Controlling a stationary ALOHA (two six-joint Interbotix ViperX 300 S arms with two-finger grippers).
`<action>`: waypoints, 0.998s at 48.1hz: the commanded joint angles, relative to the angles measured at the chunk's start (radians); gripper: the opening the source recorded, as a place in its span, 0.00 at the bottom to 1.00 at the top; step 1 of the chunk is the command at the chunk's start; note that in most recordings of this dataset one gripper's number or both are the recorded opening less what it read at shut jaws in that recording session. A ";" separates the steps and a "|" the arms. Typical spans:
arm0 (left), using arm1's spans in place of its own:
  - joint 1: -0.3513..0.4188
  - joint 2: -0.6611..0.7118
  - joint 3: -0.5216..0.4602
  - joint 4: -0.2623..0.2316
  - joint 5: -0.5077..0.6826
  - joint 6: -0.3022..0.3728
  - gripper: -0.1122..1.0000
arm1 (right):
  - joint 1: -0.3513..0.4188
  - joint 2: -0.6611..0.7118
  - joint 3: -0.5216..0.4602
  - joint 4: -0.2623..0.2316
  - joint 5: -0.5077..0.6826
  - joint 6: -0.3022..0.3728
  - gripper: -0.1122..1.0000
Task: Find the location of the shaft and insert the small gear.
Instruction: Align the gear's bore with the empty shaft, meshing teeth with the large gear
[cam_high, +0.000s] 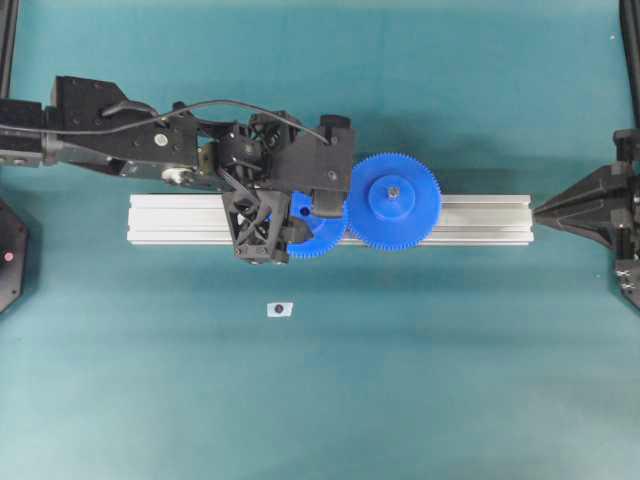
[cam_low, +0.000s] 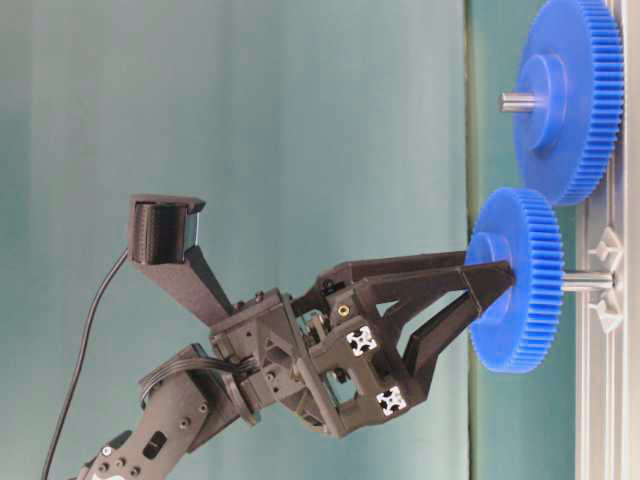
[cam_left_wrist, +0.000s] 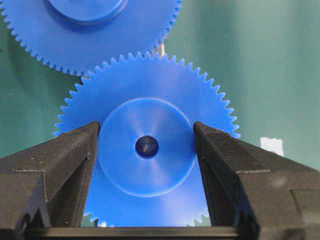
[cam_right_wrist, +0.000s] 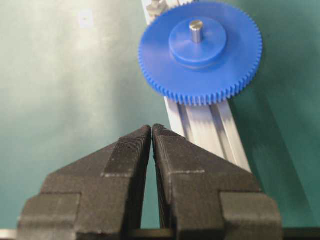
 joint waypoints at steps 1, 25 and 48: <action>0.008 -0.026 -0.014 0.003 -0.005 -0.002 0.68 | -0.003 0.006 -0.009 -0.002 -0.009 0.008 0.24; -0.006 -0.020 -0.014 0.003 -0.009 -0.023 0.89 | -0.002 0.006 -0.003 -0.002 -0.006 0.008 0.24; -0.008 -0.074 -0.071 0.003 -0.006 -0.075 0.91 | -0.003 0.006 0.002 -0.002 -0.009 0.008 0.24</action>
